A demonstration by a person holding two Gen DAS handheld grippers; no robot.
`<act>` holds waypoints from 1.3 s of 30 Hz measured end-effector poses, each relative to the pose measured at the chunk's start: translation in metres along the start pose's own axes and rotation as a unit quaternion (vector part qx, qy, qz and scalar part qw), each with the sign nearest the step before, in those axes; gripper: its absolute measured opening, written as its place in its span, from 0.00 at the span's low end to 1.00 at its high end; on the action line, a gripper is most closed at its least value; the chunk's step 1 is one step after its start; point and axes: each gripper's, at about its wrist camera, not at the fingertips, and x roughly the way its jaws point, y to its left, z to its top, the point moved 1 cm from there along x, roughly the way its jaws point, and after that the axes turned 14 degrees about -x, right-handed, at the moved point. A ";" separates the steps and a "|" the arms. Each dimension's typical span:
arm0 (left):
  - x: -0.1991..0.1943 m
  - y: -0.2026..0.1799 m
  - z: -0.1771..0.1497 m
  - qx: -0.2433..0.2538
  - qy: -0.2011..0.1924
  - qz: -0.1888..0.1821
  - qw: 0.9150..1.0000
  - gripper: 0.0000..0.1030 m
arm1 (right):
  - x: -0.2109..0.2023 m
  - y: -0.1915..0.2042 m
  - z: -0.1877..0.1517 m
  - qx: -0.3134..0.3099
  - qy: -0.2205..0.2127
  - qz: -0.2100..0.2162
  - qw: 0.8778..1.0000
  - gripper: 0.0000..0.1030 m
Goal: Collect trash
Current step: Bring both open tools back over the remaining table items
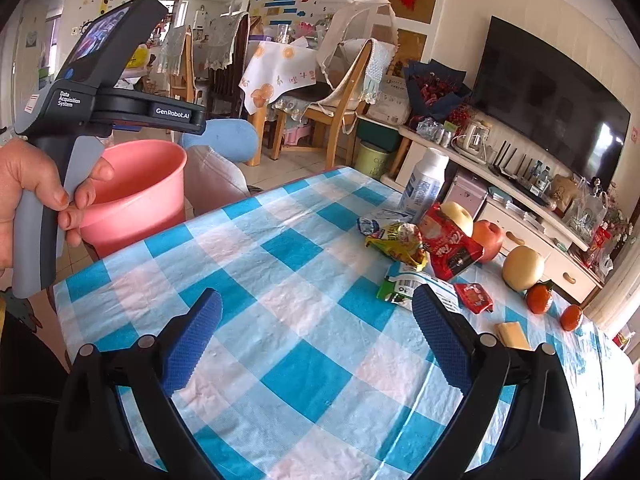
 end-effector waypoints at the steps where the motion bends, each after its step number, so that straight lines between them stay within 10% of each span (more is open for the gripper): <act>1: 0.000 -0.003 -0.001 0.005 -0.002 0.000 1.000 0.88 | -0.001 -0.001 -0.001 -0.001 -0.001 -0.001 1.000 0.94; 20: 0.001 -0.079 -0.039 0.082 0.035 -0.082 0.993 0.88 | -0.015 -0.084 -0.052 0.046 0.006 -0.051 0.998 0.94; 39: 0.006 -0.184 -0.113 0.179 0.135 -0.196 0.955 0.88 | -0.027 -0.225 -0.123 0.234 0.036 -0.082 0.968 0.94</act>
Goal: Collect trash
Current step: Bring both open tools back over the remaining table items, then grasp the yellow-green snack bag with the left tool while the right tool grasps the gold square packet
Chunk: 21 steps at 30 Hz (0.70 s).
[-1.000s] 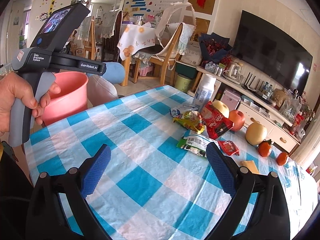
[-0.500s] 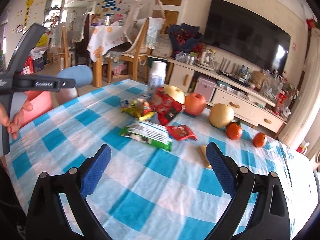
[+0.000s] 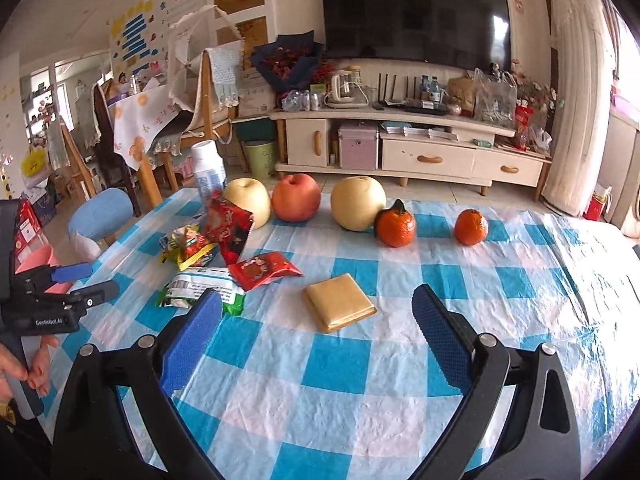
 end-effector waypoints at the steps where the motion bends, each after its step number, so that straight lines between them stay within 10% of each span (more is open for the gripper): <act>1: 0.003 -0.004 -0.001 0.003 0.004 -0.002 1.000 0.88 | 0.004 -0.007 0.000 0.006 0.006 -0.001 1.000 0.94; 21: 0.092 -0.020 0.065 0.021 0.007 0.040 0.999 0.82 | 0.110 -0.043 -0.022 0.030 0.098 0.026 0.994 0.93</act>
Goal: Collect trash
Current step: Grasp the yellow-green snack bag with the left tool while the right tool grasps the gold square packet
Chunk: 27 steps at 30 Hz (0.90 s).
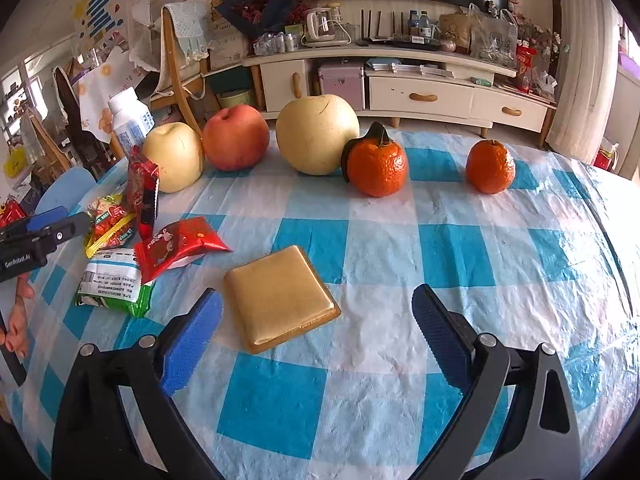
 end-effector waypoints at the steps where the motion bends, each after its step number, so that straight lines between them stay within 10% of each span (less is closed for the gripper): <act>1: 0.005 0.000 0.002 0.001 0.006 0.000 1.000 0.81 | 0.002 0.001 0.001 -0.001 -0.001 0.003 1.000 0.93; 17: 0.039 -0.009 -0.003 0.020 0.034 0.025 0.999 0.60 | 0.021 0.011 0.007 -0.034 0.022 0.025 0.999 0.92; 19: 0.037 -0.009 -0.005 0.020 0.035 0.028 0.999 0.58 | 0.024 0.011 0.007 -0.032 0.030 0.029 0.999 0.74; 27: 0.021 -0.012 -0.016 0.007 0.037 0.021 0.999 0.52 | 0.026 0.022 0.006 -0.053 0.040 0.018 0.998 0.65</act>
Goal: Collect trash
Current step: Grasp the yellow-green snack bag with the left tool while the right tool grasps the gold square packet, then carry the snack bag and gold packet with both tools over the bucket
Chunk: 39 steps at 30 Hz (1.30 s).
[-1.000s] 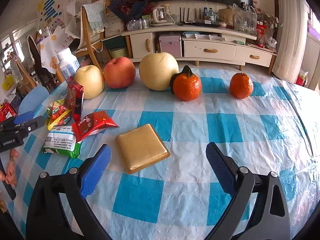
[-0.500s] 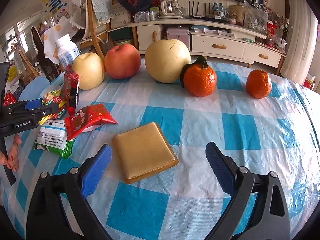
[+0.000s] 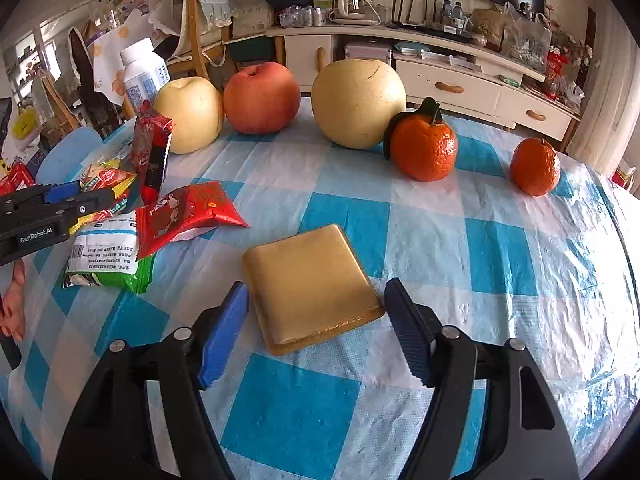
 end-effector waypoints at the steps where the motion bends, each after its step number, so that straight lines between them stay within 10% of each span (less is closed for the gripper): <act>1: -0.003 0.001 -0.002 -0.003 0.000 -0.002 1.000 0.50 | 0.000 0.002 0.000 -0.005 0.001 -0.003 1.000 0.63; 39: -0.118 0.071 -0.078 -0.059 -0.066 0.001 0.996 0.43 | -0.064 0.092 -0.021 -0.053 -0.060 0.061 0.995 0.57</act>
